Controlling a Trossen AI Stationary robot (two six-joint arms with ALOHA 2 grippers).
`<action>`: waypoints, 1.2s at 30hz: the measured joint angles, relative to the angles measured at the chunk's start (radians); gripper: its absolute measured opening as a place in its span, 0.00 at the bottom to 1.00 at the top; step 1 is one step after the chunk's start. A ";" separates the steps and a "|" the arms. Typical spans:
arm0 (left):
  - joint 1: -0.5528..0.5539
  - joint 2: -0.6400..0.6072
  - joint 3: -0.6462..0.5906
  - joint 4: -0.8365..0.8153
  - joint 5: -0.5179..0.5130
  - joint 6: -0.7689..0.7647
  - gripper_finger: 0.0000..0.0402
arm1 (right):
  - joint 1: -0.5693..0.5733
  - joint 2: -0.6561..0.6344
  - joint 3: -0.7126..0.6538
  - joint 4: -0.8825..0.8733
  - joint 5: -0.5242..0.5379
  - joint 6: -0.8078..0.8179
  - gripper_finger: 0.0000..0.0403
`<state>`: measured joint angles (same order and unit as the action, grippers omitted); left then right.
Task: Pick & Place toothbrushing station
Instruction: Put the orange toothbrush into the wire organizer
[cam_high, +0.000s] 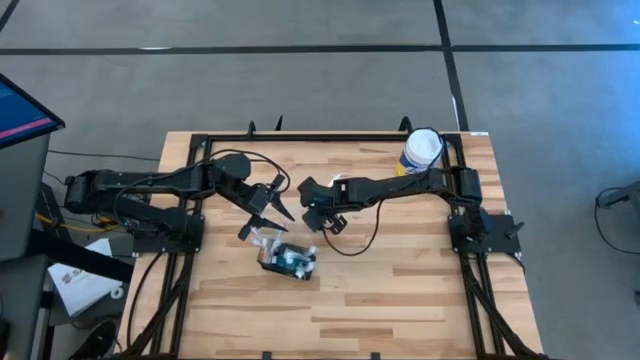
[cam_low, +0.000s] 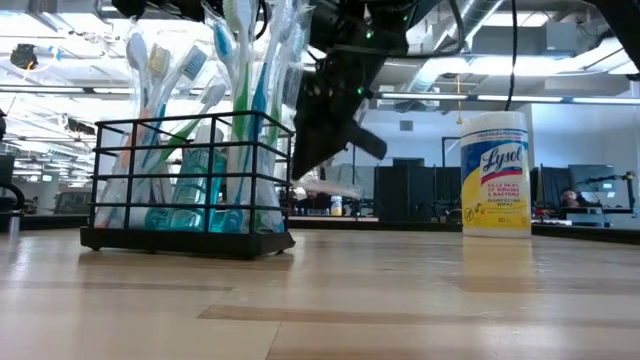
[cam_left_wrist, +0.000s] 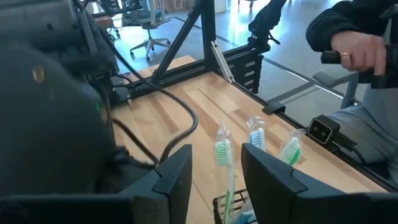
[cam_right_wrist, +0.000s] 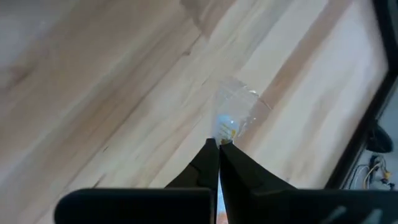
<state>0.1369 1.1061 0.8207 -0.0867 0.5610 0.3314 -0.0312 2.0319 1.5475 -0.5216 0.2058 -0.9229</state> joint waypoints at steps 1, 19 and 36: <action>0.000 0.000 0.000 0.000 0.000 0.000 0.33 | 0.002 -0.010 0.000 -0.004 -0.001 0.012 0.00; 0.000 -0.153 0.002 -0.002 -0.016 -0.029 0.33 | 0.090 -0.191 0.001 0.078 -0.216 0.240 0.00; -0.001 -0.294 0.000 -0.132 -0.193 -0.160 0.33 | 0.264 -0.280 0.001 0.333 -0.228 0.341 0.00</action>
<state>0.1364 0.8119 0.8207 -0.2188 0.3678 0.1716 0.2328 1.7515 1.5482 -0.1887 -0.0218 -0.5823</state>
